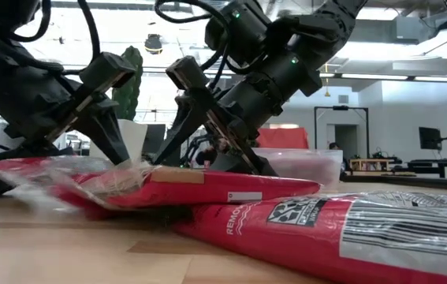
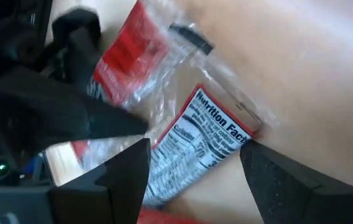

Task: Sort popcorn bags into baskets
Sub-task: Put the popcorn bag into the transparent bin

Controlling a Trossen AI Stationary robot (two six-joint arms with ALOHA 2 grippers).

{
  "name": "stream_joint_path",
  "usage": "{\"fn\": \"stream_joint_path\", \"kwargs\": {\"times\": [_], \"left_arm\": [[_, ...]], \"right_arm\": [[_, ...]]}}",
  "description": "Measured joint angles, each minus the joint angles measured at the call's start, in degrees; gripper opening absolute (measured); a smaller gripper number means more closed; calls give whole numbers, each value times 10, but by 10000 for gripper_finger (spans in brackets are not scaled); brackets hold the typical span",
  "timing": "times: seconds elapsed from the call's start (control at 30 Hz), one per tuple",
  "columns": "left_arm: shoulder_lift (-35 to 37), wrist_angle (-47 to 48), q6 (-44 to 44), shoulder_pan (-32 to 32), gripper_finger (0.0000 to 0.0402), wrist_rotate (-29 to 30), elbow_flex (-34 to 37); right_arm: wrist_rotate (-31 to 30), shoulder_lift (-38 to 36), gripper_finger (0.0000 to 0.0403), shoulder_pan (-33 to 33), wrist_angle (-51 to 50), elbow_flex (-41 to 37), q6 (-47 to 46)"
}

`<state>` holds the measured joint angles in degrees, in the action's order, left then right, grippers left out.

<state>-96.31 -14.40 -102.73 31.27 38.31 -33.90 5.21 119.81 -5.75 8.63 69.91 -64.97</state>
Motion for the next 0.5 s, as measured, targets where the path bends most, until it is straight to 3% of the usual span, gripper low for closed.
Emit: {"fn": "stream_joint_path", "kwargs": {"times": [0.3,0.5], "left_arm": [[-1,-35,19,0,59,22,1],[5,-78,46,-2,15,66,2]], "right_arm": [[37,-3,276,16,-4,0,38],[-1,-65,276,21,-85,-1,85]]}}
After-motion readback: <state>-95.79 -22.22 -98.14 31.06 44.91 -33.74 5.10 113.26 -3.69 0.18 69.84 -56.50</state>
